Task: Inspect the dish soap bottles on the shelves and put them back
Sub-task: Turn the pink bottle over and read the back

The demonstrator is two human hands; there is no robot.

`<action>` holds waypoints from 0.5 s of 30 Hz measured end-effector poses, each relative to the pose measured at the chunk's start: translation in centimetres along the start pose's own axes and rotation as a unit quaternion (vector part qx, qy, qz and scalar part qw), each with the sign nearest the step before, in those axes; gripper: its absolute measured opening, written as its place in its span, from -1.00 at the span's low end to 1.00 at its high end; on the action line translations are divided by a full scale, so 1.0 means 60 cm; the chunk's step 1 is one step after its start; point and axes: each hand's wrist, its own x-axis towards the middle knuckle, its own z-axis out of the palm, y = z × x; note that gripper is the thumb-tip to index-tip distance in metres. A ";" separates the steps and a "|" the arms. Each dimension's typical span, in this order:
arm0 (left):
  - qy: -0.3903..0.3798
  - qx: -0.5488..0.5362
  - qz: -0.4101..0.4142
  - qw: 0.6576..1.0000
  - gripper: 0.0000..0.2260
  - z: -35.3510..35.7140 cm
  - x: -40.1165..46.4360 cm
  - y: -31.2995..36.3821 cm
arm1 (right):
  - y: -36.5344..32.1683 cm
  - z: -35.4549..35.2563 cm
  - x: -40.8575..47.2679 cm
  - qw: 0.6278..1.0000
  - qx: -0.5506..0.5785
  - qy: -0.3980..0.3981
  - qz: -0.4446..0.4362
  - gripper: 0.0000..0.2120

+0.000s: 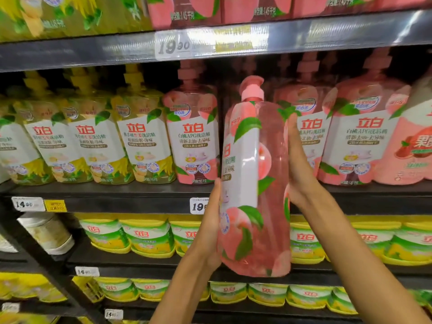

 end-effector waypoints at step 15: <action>-0.042 0.149 0.070 0.986 0.26 0.022 -0.024 0.044 | 0.008 -0.004 0.005 0.996 -0.090 0.013 -0.022 -0.27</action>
